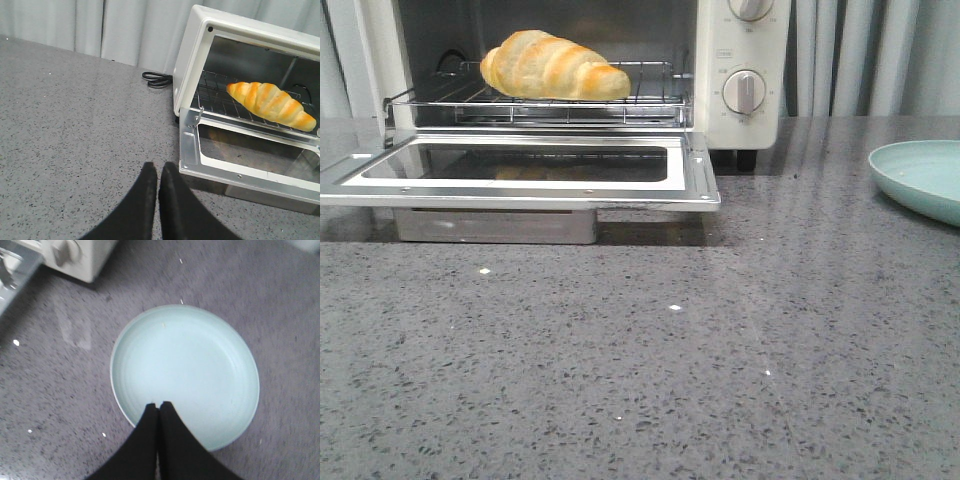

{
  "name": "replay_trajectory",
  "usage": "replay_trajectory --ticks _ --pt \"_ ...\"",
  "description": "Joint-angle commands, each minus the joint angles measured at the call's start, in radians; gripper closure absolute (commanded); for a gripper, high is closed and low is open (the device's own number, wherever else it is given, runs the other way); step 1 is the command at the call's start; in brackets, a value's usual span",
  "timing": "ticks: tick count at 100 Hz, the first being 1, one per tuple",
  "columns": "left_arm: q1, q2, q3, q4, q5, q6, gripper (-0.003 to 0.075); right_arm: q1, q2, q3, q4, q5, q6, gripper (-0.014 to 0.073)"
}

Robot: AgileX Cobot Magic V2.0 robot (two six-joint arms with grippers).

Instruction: Put bread in oven

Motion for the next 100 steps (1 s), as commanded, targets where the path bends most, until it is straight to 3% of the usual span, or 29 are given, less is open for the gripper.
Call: replay_trajectory --ticks 1,19,49,100 --pt "0.002 -0.025 -0.023 -0.015 -0.079 -0.003 0.0741 -0.075 -0.054 0.061 0.025 -0.122 0.007 0.0646" --pt "0.002 -0.025 -0.023 -0.015 -0.079 -0.003 0.0741 -0.206 -0.143 0.247 0.117 -0.273 0.007 0.0646" --pt "0.002 -0.025 -0.023 -0.015 -0.079 -0.003 0.0741 -0.284 -0.377 0.549 0.164 -0.511 0.007 0.0646" --pt "0.002 -0.025 -0.023 -0.015 -0.079 -0.003 0.0741 -0.312 -0.753 0.903 0.176 -0.835 0.007 0.0646"
